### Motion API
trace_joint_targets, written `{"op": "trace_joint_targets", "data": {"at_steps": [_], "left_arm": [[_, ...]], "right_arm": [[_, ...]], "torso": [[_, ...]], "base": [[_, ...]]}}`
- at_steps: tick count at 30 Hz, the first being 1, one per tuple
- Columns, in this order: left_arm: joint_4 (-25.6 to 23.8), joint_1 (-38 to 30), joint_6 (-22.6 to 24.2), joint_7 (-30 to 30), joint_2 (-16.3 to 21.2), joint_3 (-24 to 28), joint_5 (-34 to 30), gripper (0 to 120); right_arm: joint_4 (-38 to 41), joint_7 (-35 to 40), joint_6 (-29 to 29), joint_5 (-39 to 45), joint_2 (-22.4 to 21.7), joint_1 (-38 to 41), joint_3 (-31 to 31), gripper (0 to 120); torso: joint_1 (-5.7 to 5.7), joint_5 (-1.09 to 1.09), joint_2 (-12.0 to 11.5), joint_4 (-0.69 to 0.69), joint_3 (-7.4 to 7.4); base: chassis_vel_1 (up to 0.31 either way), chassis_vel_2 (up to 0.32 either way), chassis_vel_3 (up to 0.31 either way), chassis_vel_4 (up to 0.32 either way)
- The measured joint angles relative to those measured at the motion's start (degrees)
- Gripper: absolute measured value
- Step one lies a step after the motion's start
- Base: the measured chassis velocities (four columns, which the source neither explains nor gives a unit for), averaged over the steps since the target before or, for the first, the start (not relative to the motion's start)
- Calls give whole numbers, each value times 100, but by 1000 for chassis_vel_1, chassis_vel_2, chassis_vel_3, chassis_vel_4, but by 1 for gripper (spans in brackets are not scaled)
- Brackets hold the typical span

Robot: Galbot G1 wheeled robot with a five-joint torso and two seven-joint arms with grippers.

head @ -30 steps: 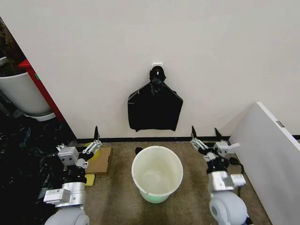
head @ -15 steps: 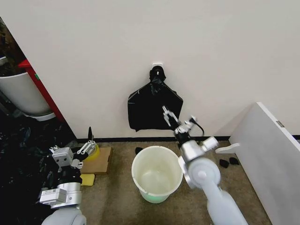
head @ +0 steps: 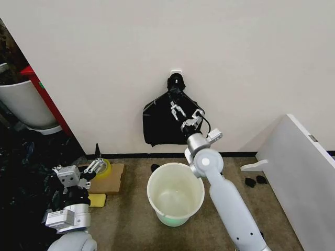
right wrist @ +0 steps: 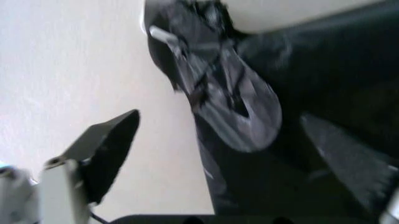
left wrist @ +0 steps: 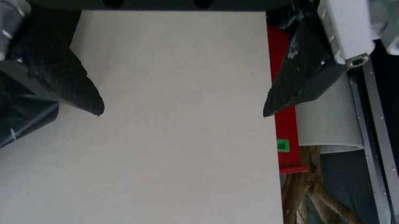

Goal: Place the garbage bag over the trash bin.

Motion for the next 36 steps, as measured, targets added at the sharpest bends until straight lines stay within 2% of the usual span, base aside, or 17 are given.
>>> {"op": "trace_joint_targets", "data": {"at_steps": [4, 5, 7, 8, 11, 13, 16, 17, 19, 21, 24, 29, 33, 36], "left_arm": [[34, -31, -12, -6, -9, 30, -3, 100], [34, -31, -12, -6, -9, 30, -3, 100], [75, -47, -23, -6, -4, 36, -3, 100], [75, -47, -23, -6, -4, 36, -3, 100], [128, -73, -64, -6, 7, 51, -3, 100], [136, -78, -73, -6, 9, 55, -3, 100], [144, -86, -143, -5, 18, 70, 5, 100], [144, -86, -143, -5, 18, 70, 5, 100], [140, -86, -206, -1, 21, 71, 29, 100], [140, -87, -217, -1, 21, 71, 32, 100], [149, -98, -235, -1, 9, 78, 44, 100], [150, -111, -237, -1, -9, 100, 54, 100], [154, -98, -237, -48, 8, 87, 56, 100], [153, -84, -237, -89, 42, 51, 56, 100]], "right_arm": [[-62, -71, 11, -63, 53, 13, 5, 72], [-62, -71, 11, -63, 53, 13, 5, 72], [-62, -134, 23, -114, 84, -13, 4, 62], [-62, -134, 23, -114, 84, -13, 4, 62], [-50, -220, 63, -198, 126, -58, 16, 47], [-48, -234, 83, -228, 133, -67, 16, 43], [-61, -243, 110, -353, 138, -82, 5, 29], [-61, -243, 110, -353, 138, -82, 5, 29], [-100, -242, 110, -434, 142, -82, 1, 18], [-109, -240, 110, -454, 153, -83, 2, 15], [-131, -233, 114, -521, 210, -102, 19, 1], [-98, -175, 116, -591, 211, -189, 6, 0], [215, 152, 158, -783, -11, -631, -216, 0], [796, 398, 138, -1107, -598, -1280, -542, 0]], "torso": [[0, 0, 0, 0, 0], [0, 0, 0, 0, 0], [0, 0, 0, 0, 0], [0, 0, 0, 0, 0], [0, 0, 0, 0, 0], [0, 0, 0, 0, 0], [0, 0, 0, 0, 0], [0, 0, 0, 0, 0], [0, 0, 0, 0, 0], [0, 0, 0, 0, 0], [0, 0, 0, 1, 0], [0, 0, 0, 1, 0], [0, 1, 0, 1, 0], [0, 2, 0, 0, -1]], "base": [[0, 0, 0, 0], [0, 0, 0, 0], [0, 0, 0, 0], [0, 0, 0, 0], [0, 0, 0, 0], [0, 0, 0, 0], [0, 0, 0, 0], [0, 0, 0, 0], [0, 0, 0, 0], [0, 0, 0, 0], [0, 0, 0, 0], [0, 0, 0, 0], [0, 0, 0, 0], [0, 0, 0, 0]]}}
